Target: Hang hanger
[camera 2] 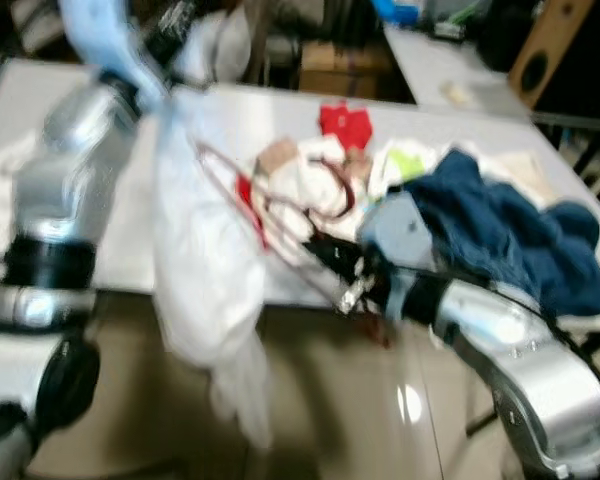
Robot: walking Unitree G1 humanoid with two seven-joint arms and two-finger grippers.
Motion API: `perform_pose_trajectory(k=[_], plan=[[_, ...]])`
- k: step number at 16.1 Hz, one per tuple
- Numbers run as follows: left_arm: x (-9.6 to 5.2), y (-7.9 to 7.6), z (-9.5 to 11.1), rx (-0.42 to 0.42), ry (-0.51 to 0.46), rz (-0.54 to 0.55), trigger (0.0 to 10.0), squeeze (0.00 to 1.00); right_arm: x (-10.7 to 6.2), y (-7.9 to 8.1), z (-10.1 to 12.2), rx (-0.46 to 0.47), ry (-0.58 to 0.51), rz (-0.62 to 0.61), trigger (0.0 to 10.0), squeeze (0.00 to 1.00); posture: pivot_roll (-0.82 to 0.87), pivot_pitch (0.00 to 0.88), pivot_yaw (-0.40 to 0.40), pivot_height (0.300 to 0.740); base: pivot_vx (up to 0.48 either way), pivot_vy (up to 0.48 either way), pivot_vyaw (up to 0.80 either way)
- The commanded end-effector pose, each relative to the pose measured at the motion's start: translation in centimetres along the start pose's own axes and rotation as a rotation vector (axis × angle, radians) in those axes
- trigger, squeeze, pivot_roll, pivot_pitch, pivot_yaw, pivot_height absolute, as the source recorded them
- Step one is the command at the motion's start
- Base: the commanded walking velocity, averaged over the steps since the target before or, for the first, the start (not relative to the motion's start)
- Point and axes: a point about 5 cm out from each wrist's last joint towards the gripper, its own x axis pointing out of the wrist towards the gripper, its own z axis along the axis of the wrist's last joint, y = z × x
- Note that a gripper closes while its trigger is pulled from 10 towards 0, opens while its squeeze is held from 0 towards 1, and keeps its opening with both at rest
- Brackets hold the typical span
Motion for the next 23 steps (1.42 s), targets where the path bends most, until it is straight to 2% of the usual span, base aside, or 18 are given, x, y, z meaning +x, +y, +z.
perform_pose_trajectory(k=[1,5,6,8,12,15,16,18,20,21,22,23], plan=[[0.1,-1.6,0.7,0.003,-0.02,-0.046,10.0,0.0,0.0,-0.3,-0.1,-0.013,0.008,-0.018,10.0,0.0,0.01,0.0,-0.041,0.74,0.322,0.0,0.0],[-0.2,-1.5,0.8,0.006,-0.014,-0.04,10.0,0.0,0.3,0.3,-0.2,-0.009,0.012,0.039,10.0,0.0,0.01,0.007,-0.047,0.74,0.324,0.0,0.0],[-0.3,-1.6,0.7,0.012,-0.007,-0.041,10.0,0.0,0.3,0.8,-0.1,0.0,0.012,0.106,10.0,0.0,0.0,0.009,-0.047,0.74,0.322,0.0,0.0],[-0.4,-1.8,0.8,0.012,-0.003,-0.044,10.0,0.0,0.2,1.3,-0.3,0.005,0.033,0.165,10.0,0.0,0.01,0.009,-0.05,0.74,0.322,0.0,0.0],[-0.5,-1.6,1.0,0.016,-0.005,-0.042,10.0,0.0,0.2,1.2,-0.4,-0.008,0.054,0.192,10.0,0.0,0.02,0.007,-0.061,0.74,0.323,0.0,0.0],[-0.5,-0.7,0.5,0.057,0.024,-0.014,10.0,0.0,-2.1,-1.2,0.1,-0.069,0.124,0.136,10.0,0.0,0.02,0.004,-0.055,0.74,0.325,0.0,0.0],[-0.5,-0.7,0.5,0.057,0.024,-0.014,10.0,0.0,-2.1,-1.2,0.1,-0.069,0.124,0.136,10.0,0.0,0.02,0.004,-0.055,0.74,0.322,0.0,0.0],[0.4,0.0,-0.5,0.133,0.069,0.022,10.0,0.0,-4.9,-2.3,0.6,-0.105,0.197,0.118,10.0,0.0,0.01,0.002,-0.05,0.74,0.322,0.0,0.0],[0.8,0.1,-1.0,0.138,0.088,0.023,10.0,0.0,-6.0,-2.3,1.1,-0.103,0.209,0.128,10.0,0.0,0.0,0.001,-0.045,0.74,0.319,0.0,0.0],[1.3,-0.1,-1.7,0.102,0.111,0.016,10.0,0.0,-7.2,-2.0,2.0,-0.086,0.186,0.149,10.0,0.0,-0.01,0.0,-0.036,0.74,0.0,0.0,0.0],[1.6,-0.4,-2.0,0.091,0.124,0.002,10.0,0.0,-7.7,-1.8,2.6,-0.071,0.161,0.162,10.0,0.0,-0.01,0.0,-0.031,0.74,0.0,0.0,0.0],[1.9,-0.6,-2.3,0.115,0.136,-0.017,10.0,0.0,-7.8,-1.5,2.8,-0.057,0.144,0.183,10.0,0.0,-0.01,0.0,-0.028,0.74,0.0,0.0,0.0]])
